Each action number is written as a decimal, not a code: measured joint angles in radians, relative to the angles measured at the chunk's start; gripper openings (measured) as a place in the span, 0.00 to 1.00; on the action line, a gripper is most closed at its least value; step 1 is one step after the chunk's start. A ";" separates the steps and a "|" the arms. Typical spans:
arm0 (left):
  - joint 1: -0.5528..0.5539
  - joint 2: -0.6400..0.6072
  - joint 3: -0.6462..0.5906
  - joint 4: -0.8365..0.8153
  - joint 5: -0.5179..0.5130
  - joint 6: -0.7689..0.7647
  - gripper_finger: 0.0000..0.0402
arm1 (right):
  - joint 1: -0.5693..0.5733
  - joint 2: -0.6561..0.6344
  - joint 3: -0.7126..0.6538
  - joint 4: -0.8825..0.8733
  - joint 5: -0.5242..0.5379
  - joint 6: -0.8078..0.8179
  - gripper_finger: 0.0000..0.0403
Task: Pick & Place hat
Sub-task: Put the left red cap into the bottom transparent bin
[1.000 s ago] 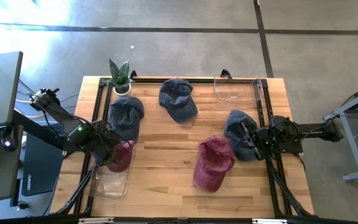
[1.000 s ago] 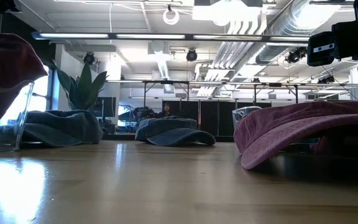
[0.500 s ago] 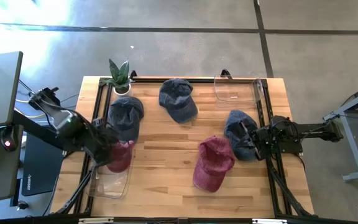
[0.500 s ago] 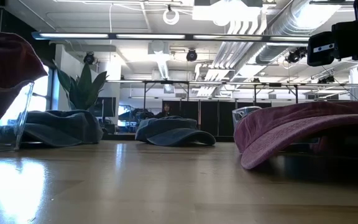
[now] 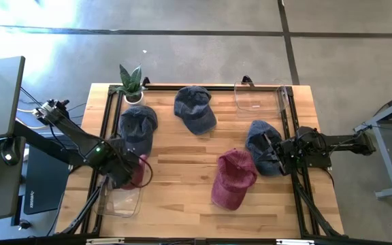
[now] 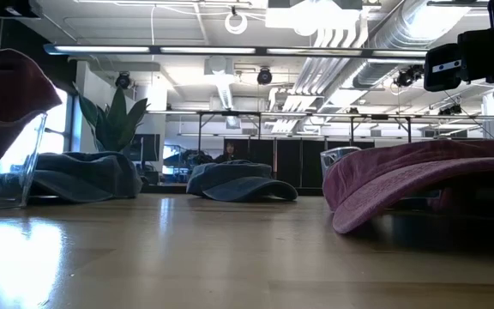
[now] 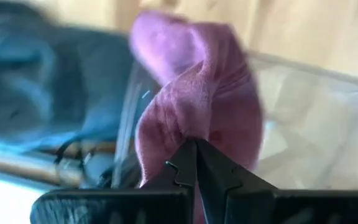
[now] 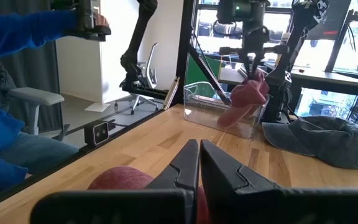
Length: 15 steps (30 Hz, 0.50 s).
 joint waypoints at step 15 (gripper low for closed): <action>0.099 -0.108 0.035 0.115 -0.032 0.078 0.00 | 0.000 0.000 0.000 0.000 0.000 0.000 0.03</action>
